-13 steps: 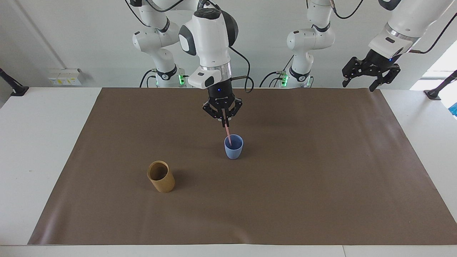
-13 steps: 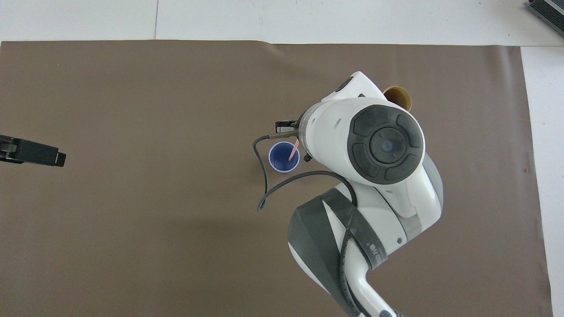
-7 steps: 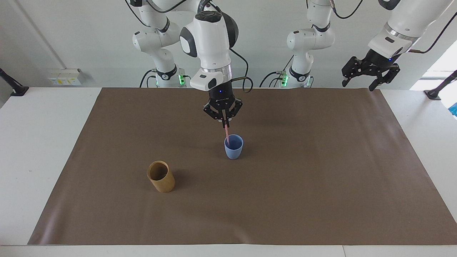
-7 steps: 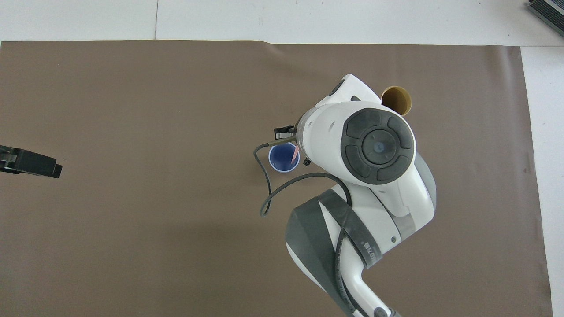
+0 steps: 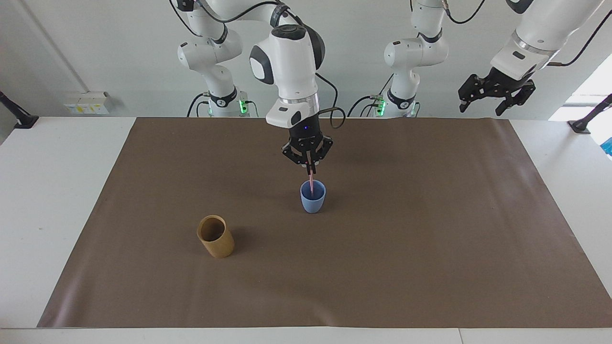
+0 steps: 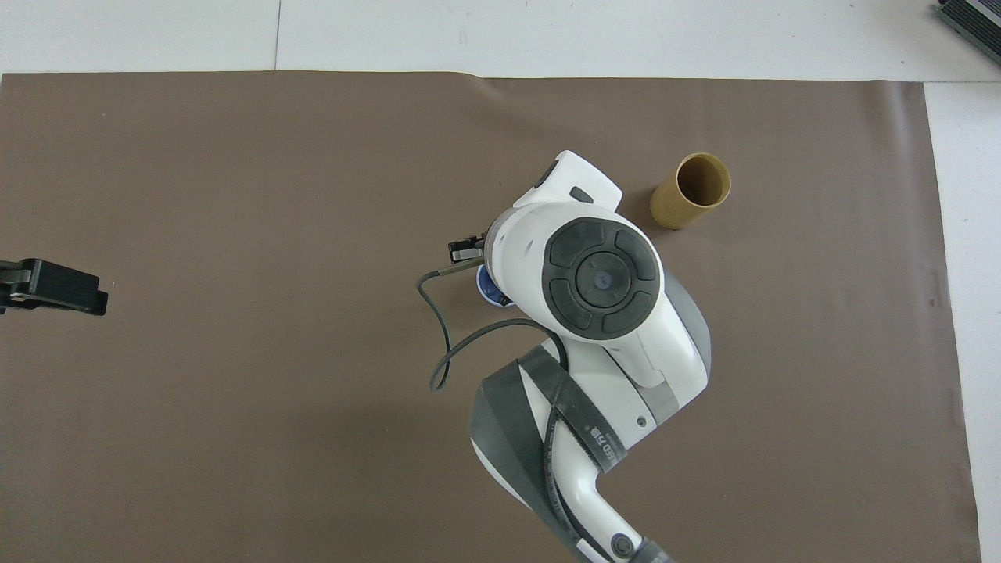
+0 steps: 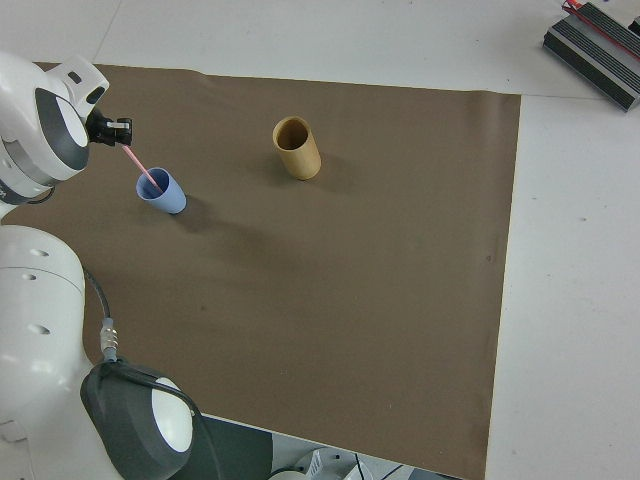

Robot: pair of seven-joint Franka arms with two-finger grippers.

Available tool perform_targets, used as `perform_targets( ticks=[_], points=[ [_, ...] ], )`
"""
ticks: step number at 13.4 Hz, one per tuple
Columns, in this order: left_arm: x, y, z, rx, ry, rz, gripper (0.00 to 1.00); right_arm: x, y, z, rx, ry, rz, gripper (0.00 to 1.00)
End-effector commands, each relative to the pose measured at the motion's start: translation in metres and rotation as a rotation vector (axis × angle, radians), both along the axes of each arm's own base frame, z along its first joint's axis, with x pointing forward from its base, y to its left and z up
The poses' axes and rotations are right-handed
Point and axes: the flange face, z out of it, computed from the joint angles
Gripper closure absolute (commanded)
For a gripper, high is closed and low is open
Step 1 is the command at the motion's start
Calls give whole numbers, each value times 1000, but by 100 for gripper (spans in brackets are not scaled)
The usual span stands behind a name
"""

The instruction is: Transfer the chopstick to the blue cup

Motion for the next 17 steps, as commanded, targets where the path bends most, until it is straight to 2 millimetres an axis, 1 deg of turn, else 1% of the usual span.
perform_targets(
  ticks=[1, 2, 3, 4, 5, 6, 8, 10, 12, 13, 14, 16, 17],
  points=[
    [-9, -1, 3, 14, -1, 11, 0, 4, -2, 5, 11, -19, -4, 32],
    [-8, -1, 4, 14, -5, 13, 0, 6, -5, 12, 17, -25, -12, 24],
    [-8, 4, 4, 15, -4, 22, 0, 8, -13, 21, 19, -31, -26, 14],
    [-7, 10, 3, 15, -2, 36, 0, 10, -27, 34, 19, -36, -47, 1],
    [-7, 16, 3, 14, -2, 45, 0, 11, -43, 43, 12, -28, -71, 0],
    [-7, 21, 3, 13, -2, 54, 0, 10, -59, 56, 5, -23, -93, 0],
    [-7, 21, 3, 13, -2, 54, 0, 7, -97, 80, -19, 7, -147, 0],
    [-7, 20, 3, 13, -2, 53, 0, 0, -141, 98, -60, 68, -202, 0],
    [-7, 21, 3, 13, -2, 54, 0, -3, -187, 107, -93, 131, -270, 0],
    [-7, 21, 3, 13, -2, 56, 0, -3, -206, 111, -103, 145, -280, 0],
    [-7, 22, 3, 13, -2, 56, 0, -3, -219, 113, -113, 155, -279, 0],
    [-7, 21, 3, 13, -2, 54, 0, -7, -241, 115, -129, 196, -306, 0],
    [-7, 21, 3, 14, -2, 54, 0, -8, -248, 114, -134, 213, -319, 0]
  ],
)
